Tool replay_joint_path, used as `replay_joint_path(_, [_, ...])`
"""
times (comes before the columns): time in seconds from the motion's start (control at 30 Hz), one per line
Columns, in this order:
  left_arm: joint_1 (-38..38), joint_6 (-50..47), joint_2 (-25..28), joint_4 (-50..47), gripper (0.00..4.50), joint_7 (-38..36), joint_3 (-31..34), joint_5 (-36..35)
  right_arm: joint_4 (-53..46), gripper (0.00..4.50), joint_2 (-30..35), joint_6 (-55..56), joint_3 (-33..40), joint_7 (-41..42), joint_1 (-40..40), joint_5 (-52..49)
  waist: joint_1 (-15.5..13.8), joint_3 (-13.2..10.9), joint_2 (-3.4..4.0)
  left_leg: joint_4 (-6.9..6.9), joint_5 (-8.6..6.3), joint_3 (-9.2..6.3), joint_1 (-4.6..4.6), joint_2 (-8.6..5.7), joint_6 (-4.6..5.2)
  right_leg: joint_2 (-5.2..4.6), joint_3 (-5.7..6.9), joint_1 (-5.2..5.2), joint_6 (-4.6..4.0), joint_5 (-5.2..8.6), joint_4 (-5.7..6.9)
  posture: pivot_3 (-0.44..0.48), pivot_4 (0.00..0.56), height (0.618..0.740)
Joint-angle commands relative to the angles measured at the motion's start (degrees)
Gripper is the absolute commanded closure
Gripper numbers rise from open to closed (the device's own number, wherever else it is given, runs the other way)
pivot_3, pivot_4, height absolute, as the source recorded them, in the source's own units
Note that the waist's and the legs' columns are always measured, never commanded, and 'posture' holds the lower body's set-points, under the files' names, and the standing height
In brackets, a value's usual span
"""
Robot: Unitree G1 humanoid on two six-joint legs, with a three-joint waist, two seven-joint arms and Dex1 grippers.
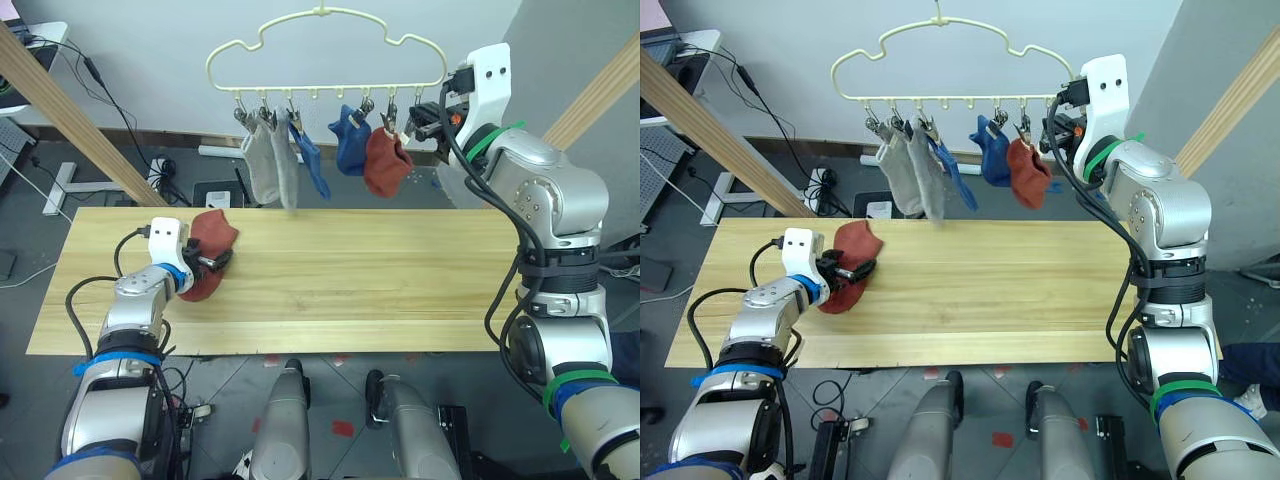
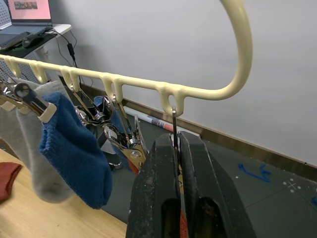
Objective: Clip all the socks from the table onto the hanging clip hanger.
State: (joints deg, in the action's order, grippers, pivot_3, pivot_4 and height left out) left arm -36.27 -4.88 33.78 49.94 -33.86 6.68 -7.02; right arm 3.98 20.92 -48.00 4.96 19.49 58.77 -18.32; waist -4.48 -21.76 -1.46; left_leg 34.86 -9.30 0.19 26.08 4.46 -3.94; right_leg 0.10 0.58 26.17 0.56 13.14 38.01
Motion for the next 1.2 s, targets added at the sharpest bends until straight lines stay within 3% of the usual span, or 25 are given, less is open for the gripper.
replay_joint_path(0.03, [2.5, -0.2, -0.2, 2.6, 1.81, -2.9, -1.9, 1.8, -0.9, 4.5, 0.7, -0.5, 1.5, -0.7, 0.2, -0.1, 0.0, 0.0, 0.01, 0.0, 0.0, 0.0, -0.01, 0.0, 0.0, 0.0, 0.0, 0.0, 0.0, 0.0, 0.01, 0.136, 0.393, 0.74])
replay_joint_path(0.23, [4.8, 0.2, -2.0, -3.0, 3.5, -6.0, -2.3, 1.1, 0.0, 4.5, 0.7, -2.6, 2.4, -0.5, 0.3, -1.2, -0.1, 0.0, 0.02, -0.01, 0.0, 0.01, 0.0, -0.04, 0.0, -0.06, 0.0, -0.01, 0.0, 0.0, 0.01, 0.133, 0.393, 0.74])
replay_joint_path(0.33, [8.9, -1.3, -7.4, -17.0, 4.38, -8.2, -2.2, -3.8, 1.4, 4.5, -0.4, -11.0, 6.9, -2.7, 2.1, -5.0, -0.1, 0.0, 0.03, 0.01, 0.0, 0.01, 0.0, -0.09, 0.0, -0.12, 0.0, -0.03, 0.0, 0.0, 0.0, 0.124, 0.394, 0.74])
replay_joint_path(0.37, [10.4, -2.2, -9.3, -22.2, 4.47, -8.5, -2.2, -5.6, 1.9, 4.5, -0.9, -14.4, 8.8, -3.8, 2.9, -6.3, -0.2, 0.0, 0.03, 0.01, 0.0, 0.01, 0.02, -0.12, 0.0, -0.19, 0.01, -0.03, 0.0, 0.0, 0.01, 0.124, 0.394, 0.74])
replay_joint_path(0.5, [14.4, -8.3, -17.3, -42.4, 4.47, -6.0, -4.9, -10.7, 4.8, 4.5, -4.3, -26.1, 19.1, -11.1, 7.5, -9.6, -0.2, 0.0, 0.01, 0.25, 0.01, -0.05, 0.46, 0.01, 0.01, -0.31, 0.14, 0.03, 0.0, -0.03, -0.04, 0.089, 0.392, 0.74])
replay_joint_path(0.63, [12.7, -9.2, -25.3, -51.3, 4.47, -1.3, -9.0, -10.9, 5.4, 4.5, -6.7, -32.5, 25.1, -15.6, 10.3, -10.6, -0.1, 0.0, 0.06, 0.28, 0.06, -0.09, 0.56, 0.09, 0.08, -0.22, 0.26, 0.05, 0.0, -0.02, 0.0, 0.072, 0.39, 0.74])
replay_joint_path(0.77, [7.6, -6.8, -31.2, -50.0, 4.47, 3.2, -9.5, -9.6, 4.6, 4.5, -7.9, -35.5, 27.8, -18.0, 11.7, -10.8, 0.1, 0.0, 0.04, 0.31, 0.12, -0.07, 0.6, -0.15, 0.19, -0.22, 0.14, -0.01, 0.12, -0.06, -0.07, 0.064, 0.387, 0.74])
replay_joint_path(1.2, [2.6, -3.6, -33.3, -44.9, 4.47, 3.2, -11.3, -8.9, 3.5, 4.5, -10.5, -39.3, 32.1, -21.7, 13.6, -10.8, 0.4, 0.0, 0.04, 0.31, 0.15, -0.19, 0.76, -0.45, 0.37, -0.31, 0.02, 0.0, 0.31, -0.06, -0.13, 0.056, 0.382, 0.74])
